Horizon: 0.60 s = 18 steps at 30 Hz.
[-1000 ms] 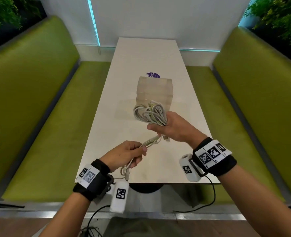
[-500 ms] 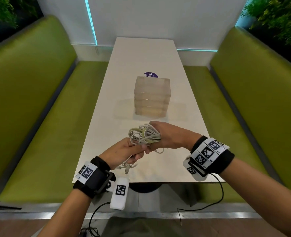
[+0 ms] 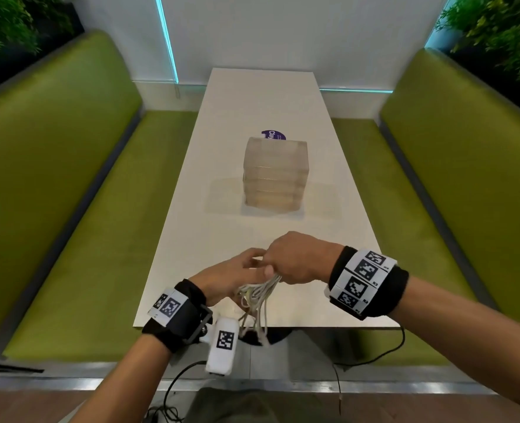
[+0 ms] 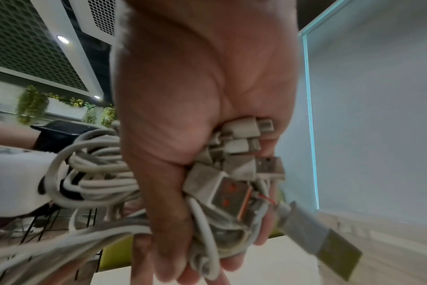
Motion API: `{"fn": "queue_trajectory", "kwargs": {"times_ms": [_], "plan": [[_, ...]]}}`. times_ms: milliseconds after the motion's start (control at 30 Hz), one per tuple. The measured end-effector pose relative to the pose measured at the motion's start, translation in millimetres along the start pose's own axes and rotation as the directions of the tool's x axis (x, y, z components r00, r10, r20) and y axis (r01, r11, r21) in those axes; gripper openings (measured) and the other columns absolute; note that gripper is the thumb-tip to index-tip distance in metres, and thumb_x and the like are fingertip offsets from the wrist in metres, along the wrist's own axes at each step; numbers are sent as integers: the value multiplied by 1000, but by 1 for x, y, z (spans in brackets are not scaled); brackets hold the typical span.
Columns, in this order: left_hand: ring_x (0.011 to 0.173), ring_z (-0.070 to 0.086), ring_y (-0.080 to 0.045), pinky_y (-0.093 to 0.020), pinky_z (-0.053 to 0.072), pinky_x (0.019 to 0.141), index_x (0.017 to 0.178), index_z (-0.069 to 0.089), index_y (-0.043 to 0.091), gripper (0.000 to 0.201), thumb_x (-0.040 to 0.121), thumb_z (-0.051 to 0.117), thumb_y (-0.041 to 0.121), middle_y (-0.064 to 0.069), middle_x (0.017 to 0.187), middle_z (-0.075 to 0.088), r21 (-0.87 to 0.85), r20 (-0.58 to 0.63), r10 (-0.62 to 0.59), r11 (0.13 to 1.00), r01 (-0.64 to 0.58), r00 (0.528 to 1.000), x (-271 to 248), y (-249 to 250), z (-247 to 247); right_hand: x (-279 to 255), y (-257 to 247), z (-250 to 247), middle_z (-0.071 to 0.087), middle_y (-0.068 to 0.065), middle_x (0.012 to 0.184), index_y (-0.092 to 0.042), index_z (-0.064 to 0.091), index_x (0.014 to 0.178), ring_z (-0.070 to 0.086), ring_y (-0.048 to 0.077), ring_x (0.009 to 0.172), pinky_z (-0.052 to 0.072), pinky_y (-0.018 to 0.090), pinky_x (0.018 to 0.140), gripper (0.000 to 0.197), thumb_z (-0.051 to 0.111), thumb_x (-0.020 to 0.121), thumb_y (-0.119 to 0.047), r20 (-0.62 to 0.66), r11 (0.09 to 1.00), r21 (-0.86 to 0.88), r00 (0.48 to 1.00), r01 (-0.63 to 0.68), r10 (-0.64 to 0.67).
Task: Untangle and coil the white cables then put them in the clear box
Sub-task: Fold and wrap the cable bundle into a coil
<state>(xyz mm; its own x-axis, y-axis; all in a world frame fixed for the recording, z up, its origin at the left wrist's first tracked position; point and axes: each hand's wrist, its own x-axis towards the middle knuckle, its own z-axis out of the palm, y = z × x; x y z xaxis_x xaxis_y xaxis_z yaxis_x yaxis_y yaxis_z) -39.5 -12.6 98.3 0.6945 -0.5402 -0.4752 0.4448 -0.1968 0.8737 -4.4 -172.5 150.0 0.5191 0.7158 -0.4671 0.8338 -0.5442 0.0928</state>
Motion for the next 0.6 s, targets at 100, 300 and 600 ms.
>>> {"fn": "queue_trajectory", "kwargs": {"times_ms": [100, 300, 600], "plan": [[92, 65, -26, -48, 57, 77, 113, 61, 19, 51, 68, 77, 39, -7, 104, 64, 83, 40, -40, 996, 37, 998, 1, 3, 3, 0, -3, -3, 54, -1, 76, -17, 62, 102, 59, 25, 75, 46, 34, 64, 17, 49, 90, -14, 13, 999, -31, 1000, 20, -19], [81, 68, -26, -36, 57, 70, 104, 62, 4, 23, 82, 65, 8, -17, 93, 72, 261, 55, -21, 965, 6, 998, 3, 2, 3, 1, 0, 3, 68, -1, 85, -22, 62, 104, 56, 17, 68, 40, 29, 64, 25, 66, 82, -34, 45, 986, 167, 999, 16, -24], [68, 62, -17, -37, 50, 67, 102, 59, 15, 26, 78, 66, 22, -20, 86, 68, 407, 23, 97, 908, -98, 995, 12, -4, -4, 6, 5, 12, 65, -2, 81, -23, 59, 109, 58, 19, 70, 42, 30, 68, 28, 63, 85, -36, 43, 964, 265, 999, -30, 20]]}}
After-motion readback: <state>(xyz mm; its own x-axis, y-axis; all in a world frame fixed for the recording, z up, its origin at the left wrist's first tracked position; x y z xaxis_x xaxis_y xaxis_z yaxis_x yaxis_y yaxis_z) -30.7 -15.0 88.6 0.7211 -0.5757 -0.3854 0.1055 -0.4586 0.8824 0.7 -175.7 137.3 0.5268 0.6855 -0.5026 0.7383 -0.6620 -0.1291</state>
